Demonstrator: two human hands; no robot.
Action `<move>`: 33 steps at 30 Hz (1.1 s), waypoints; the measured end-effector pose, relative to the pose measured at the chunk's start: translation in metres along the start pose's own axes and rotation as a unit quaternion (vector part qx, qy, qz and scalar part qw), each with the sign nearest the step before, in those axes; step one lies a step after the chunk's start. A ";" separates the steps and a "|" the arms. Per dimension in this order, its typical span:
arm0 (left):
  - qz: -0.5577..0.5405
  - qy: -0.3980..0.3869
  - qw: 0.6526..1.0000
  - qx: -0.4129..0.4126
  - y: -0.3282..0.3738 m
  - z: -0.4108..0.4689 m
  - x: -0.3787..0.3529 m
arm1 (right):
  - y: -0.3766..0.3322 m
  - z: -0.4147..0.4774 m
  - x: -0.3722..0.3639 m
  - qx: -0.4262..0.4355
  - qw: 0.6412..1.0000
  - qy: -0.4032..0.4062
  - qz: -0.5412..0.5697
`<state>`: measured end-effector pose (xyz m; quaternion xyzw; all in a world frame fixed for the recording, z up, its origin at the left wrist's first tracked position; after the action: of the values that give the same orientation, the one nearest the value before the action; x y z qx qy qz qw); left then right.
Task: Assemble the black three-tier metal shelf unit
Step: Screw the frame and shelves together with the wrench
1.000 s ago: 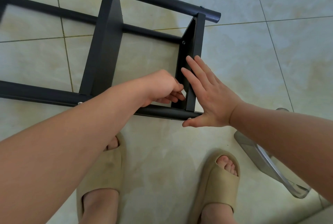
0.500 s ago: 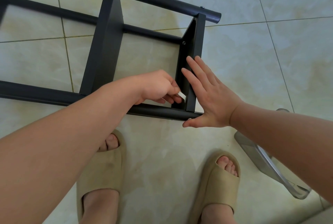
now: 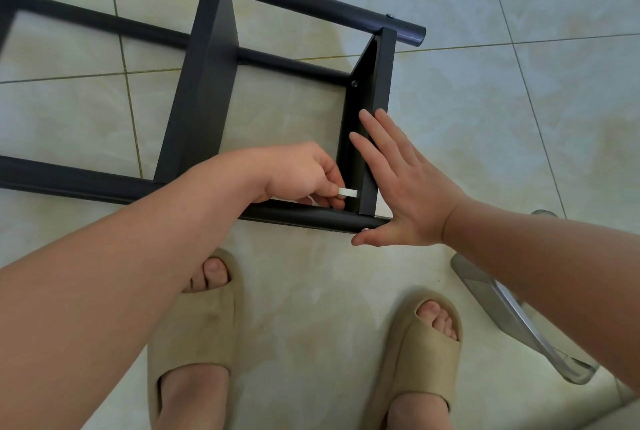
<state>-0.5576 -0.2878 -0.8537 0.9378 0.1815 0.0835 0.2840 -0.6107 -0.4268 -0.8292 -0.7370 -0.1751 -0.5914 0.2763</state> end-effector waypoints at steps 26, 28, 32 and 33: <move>0.185 0.170 0.967 0.039 -0.007 -0.019 0.015 | -0.002 0.000 0.007 -0.032 0.996 -0.074 0.029; 0.183 0.212 0.959 0.052 -0.007 -0.030 0.021 | -0.004 0.001 0.016 -0.049 0.992 -0.100 0.062; 0.189 0.322 0.927 0.020 0.019 -0.052 0.047 | 0.009 0.002 0.052 -0.147 0.966 -0.044 0.207; 0.197 0.346 0.917 0.007 0.030 -0.055 0.055 | 0.016 0.004 0.062 -0.169 0.962 -0.023 0.213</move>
<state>-0.5123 -0.2619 -0.7881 0.8691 0.0807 0.4555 0.1749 -0.5833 -0.4417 -0.7729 -0.8065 0.0824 -0.5228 0.2636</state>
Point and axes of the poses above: each hand's wrist, its own z-axis towards the middle knuckle, its own x-axis out of the back of the hand, y = z × x, the point moved 6 cm from there along z, towards the middle knuckle, and after that the axes turned 12 degrees about x, right-handed, at the moved point
